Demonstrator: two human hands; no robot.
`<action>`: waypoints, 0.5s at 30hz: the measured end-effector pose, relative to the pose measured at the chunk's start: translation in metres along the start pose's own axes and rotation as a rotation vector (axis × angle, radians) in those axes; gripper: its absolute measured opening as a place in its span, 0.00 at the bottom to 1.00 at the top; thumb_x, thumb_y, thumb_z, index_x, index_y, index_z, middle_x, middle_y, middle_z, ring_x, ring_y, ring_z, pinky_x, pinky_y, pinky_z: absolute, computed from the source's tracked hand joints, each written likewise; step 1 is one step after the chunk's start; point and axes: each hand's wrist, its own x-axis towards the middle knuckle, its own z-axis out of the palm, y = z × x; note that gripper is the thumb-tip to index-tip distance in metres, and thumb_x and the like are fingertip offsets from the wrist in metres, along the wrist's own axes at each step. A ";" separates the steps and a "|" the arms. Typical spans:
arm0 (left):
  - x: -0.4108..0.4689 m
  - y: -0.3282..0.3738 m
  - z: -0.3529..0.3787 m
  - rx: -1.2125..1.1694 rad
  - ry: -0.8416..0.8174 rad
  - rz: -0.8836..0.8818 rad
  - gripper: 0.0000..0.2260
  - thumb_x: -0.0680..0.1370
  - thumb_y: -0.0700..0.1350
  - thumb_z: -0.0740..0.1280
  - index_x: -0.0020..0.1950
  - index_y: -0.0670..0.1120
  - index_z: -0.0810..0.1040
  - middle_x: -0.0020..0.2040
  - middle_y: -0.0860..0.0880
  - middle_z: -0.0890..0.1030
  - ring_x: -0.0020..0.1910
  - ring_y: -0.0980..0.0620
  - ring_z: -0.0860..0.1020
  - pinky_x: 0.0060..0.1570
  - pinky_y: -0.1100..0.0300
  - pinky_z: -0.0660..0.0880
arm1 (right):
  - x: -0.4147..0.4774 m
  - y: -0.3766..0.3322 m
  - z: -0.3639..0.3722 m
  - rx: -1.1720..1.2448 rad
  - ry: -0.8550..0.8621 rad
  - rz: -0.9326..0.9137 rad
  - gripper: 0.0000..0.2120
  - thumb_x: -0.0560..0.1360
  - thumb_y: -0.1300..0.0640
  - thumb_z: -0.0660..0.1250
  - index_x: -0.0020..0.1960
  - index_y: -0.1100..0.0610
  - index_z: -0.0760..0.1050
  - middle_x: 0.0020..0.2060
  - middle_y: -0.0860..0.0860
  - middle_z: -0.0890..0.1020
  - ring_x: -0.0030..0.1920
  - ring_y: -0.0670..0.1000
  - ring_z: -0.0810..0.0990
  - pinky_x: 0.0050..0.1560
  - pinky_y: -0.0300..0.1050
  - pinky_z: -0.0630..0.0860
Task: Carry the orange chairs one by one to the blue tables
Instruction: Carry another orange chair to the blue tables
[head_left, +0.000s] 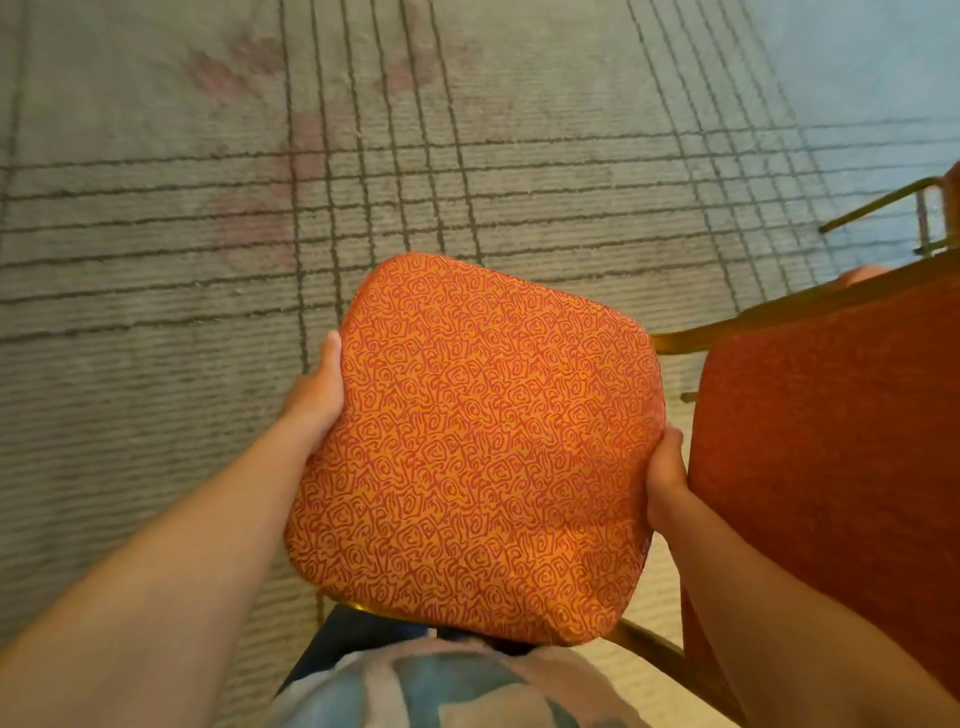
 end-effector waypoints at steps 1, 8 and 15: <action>0.000 0.003 -0.002 -0.004 0.004 0.005 0.47 0.71 0.76 0.44 0.69 0.40 0.73 0.69 0.36 0.72 0.67 0.39 0.72 0.66 0.50 0.68 | -0.004 -0.004 -0.002 0.004 0.002 -0.015 0.32 0.80 0.38 0.43 0.70 0.54 0.71 0.65 0.58 0.77 0.55 0.57 0.76 0.61 0.52 0.70; -0.009 0.019 -0.020 0.027 -0.143 0.038 0.54 0.59 0.84 0.46 0.67 0.48 0.76 0.64 0.40 0.77 0.61 0.40 0.77 0.65 0.47 0.71 | -0.024 -0.017 -0.001 -0.002 -0.091 -0.033 0.32 0.82 0.38 0.40 0.72 0.55 0.69 0.68 0.58 0.74 0.63 0.59 0.74 0.60 0.51 0.68; -0.004 0.056 -0.040 0.081 -0.116 0.124 0.49 0.67 0.80 0.46 0.68 0.43 0.75 0.67 0.37 0.74 0.65 0.39 0.74 0.68 0.49 0.68 | -0.022 -0.032 0.020 0.002 -0.103 -0.048 0.34 0.81 0.35 0.39 0.75 0.53 0.66 0.70 0.58 0.72 0.67 0.59 0.72 0.64 0.51 0.67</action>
